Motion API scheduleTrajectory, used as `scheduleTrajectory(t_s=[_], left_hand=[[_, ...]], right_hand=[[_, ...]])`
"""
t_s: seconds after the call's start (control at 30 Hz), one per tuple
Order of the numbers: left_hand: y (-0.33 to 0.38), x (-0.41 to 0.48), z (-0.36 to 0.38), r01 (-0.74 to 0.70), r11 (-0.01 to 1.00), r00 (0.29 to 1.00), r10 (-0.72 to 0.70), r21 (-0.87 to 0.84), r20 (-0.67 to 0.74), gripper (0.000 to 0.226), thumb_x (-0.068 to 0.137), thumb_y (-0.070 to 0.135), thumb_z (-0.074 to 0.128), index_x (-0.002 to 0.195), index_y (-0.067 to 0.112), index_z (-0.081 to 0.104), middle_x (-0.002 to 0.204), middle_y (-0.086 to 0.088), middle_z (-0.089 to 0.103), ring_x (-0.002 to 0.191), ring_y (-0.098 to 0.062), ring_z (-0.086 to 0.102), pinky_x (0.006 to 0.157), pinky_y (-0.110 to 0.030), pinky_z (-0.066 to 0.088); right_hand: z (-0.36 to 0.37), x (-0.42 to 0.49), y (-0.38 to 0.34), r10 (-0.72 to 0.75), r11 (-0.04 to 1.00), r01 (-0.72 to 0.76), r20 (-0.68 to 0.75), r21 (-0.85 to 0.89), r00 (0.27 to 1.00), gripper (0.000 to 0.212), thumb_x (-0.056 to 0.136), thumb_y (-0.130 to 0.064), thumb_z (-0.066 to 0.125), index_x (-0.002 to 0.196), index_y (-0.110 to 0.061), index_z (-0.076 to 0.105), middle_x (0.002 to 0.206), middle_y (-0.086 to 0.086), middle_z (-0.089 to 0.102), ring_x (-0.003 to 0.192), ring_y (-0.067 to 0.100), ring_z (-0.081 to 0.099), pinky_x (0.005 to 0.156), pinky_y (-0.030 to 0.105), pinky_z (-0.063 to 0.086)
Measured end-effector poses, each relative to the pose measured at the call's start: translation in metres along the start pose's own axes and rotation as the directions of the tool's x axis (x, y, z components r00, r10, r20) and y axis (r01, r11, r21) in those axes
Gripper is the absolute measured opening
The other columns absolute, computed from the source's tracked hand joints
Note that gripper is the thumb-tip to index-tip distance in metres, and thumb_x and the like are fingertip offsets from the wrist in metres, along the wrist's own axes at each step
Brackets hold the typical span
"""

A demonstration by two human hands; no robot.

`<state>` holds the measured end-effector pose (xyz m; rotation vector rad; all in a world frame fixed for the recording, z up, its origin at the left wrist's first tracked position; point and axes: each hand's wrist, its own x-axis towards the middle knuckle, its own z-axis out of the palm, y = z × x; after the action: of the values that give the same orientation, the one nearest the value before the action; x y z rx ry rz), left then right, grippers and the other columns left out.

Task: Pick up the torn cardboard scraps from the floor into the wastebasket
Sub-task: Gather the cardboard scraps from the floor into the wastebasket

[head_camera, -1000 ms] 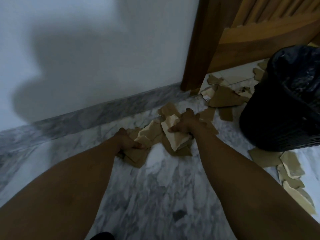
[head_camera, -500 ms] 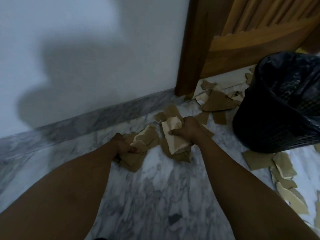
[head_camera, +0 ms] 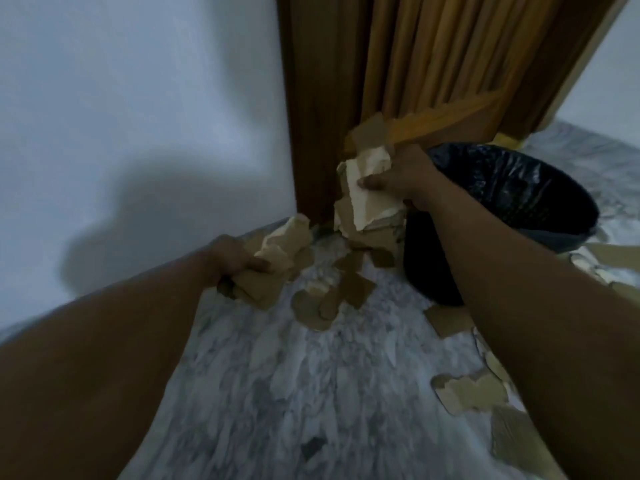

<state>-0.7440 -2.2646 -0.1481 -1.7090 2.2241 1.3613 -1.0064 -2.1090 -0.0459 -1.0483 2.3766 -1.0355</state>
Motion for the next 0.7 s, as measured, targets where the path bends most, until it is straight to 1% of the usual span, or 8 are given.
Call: scheduleTrajectory(t_s=[0.07, 0.1, 0.23, 0.33, 0.37, 0.5, 0.6, 0.7], left_hand=[[0.048, -0.007, -0.012, -0.082, 0.990, 0.996, 0.083, -0.115, 0.011, 0.104, 0.019, 0.048, 0.096, 0.107, 0.003, 0.064, 0.101, -0.011, 0.070, 0.089, -0.029, 0.069, 0.077, -0.046, 0.060], [0.076, -0.014, -0.013, -0.126, 0.976, 0.990, 0.134, -0.176, 0.035, 0.104, 0.021, 0.046, 0.096, 0.110, 0.004, 0.063, 0.104, -0.010, 0.070, 0.093, -0.029, 0.068, 0.081, -0.046, 0.059], [0.183, -0.041, 0.021, -0.282, 0.849, 0.948, 0.318, -0.447, 0.005, 0.070, 0.056, 0.029, 0.094, 0.113, 0.010, 0.059, 0.107, -0.007, 0.067, 0.092, -0.025, 0.067, 0.073, -0.040, 0.059], [0.242, -0.063, 0.077, -0.305, 0.728, 0.927, 0.375, -0.615, -0.015, 0.041, 0.068, 0.025, 0.089, 0.097, 0.015, 0.063, 0.107, -0.005, 0.068, 0.089, -0.024, 0.068, 0.065, -0.044, 0.060], [0.256, -0.072, 0.097, -0.317, 0.713, 0.921, 0.389, -0.625, -0.022, 0.037, 0.074, 0.026, 0.085, 0.102, 0.015, 0.062, 0.107, -0.003, 0.065, 0.092, -0.023, 0.065, 0.065, -0.040, 0.060], [0.292, -0.086, 0.161, -0.354, 0.737, 0.908, 0.418, -0.576, -0.024, 0.051, 0.094, 0.035, 0.061, 0.138, 0.013, 0.048, 0.125, -0.004, 0.056, 0.109, -0.027, 0.058, 0.073, -0.035, 0.055], [0.300, -0.083, 0.178, -0.324, 0.765, 0.919, 0.393, -0.557, 0.006, 0.055, 0.097, 0.042, 0.054, 0.140, 0.010, 0.047, 0.128, -0.006, 0.057, 0.108, -0.028, 0.059, 0.089, -0.036, 0.051], [0.300, -0.080, 0.178, -0.287, 0.782, 0.925, 0.375, -0.553, 0.051, 0.062, 0.099, 0.049, 0.045, 0.148, 0.013, 0.035, 0.137, -0.005, 0.050, 0.116, -0.029, 0.053, 0.098, -0.039, 0.046]], right_hand=[[-0.050, 0.000, -0.011, 0.016, 0.999, -0.018, -0.069, -0.027, 0.997, 0.079, 0.068, -0.044, 0.087, 0.129, -0.004, 0.056, 0.124, 0.006, 0.060, 0.110, 0.022, 0.058, 0.088, 0.035, 0.052], [-0.076, -0.001, -0.011, 0.043, 0.999, -0.047, -0.108, -0.027, 0.993, 0.079, 0.069, -0.045, 0.086, 0.130, -0.005, 0.056, 0.124, 0.006, 0.060, 0.108, 0.021, 0.058, 0.084, 0.033, 0.051], [-0.156, -0.018, 0.007, 0.140, 0.990, -0.132, -0.231, 0.051, 0.963, 0.070, 0.078, -0.038, 0.082, 0.132, -0.004, 0.055, 0.122, 0.002, 0.060, 0.102, 0.020, 0.059, 0.081, 0.026, 0.047], [-0.174, -0.029, 0.041, 0.234, 0.972, -0.211, -0.412, 0.101, 0.880, 0.061, 0.084, -0.042, 0.075, 0.127, -0.005, 0.054, 0.114, 0.005, 0.061, 0.101, 0.021, 0.060, 0.076, 0.029, 0.050], [-0.175, -0.031, 0.052, 0.288, 0.957, -0.236, -0.438, 0.171, 0.852, 0.057, 0.087, -0.041, 0.072, 0.128, -0.005, 0.053, 0.112, 0.005, 0.059, 0.101, 0.021, 0.058, 0.077, 0.030, 0.049], [-0.166, -0.036, 0.070, 0.466, 0.817, -0.269, -0.307, 0.511, 0.830, 0.033, 0.100, -0.027, 0.052, 0.128, -0.011, 0.056, 0.119, 0.005, 0.063, 0.102, 0.023, 0.060, 0.088, 0.038, 0.053], [-0.161, -0.038, 0.069, 0.471, 0.760, -0.307, -0.161, 0.573, 0.867, 0.040, 0.103, -0.030, 0.040, 0.135, -0.011, 0.051, 0.123, 0.015, 0.063, 0.103, 0.034, 0.063, 0.084, 0.044, 0.055], [-0.160, -0.040, 0.069, 0.453, 0.772, -0.336, -0.094, 0.539, 0.887, 0.044, 0.105, -0.027, 0.034, 0.145, -0.009, 0.041, 0.140, 0.016, 0.051, 0.125, 0.040, 0.053, 0.085, 0.051, 0.049]])
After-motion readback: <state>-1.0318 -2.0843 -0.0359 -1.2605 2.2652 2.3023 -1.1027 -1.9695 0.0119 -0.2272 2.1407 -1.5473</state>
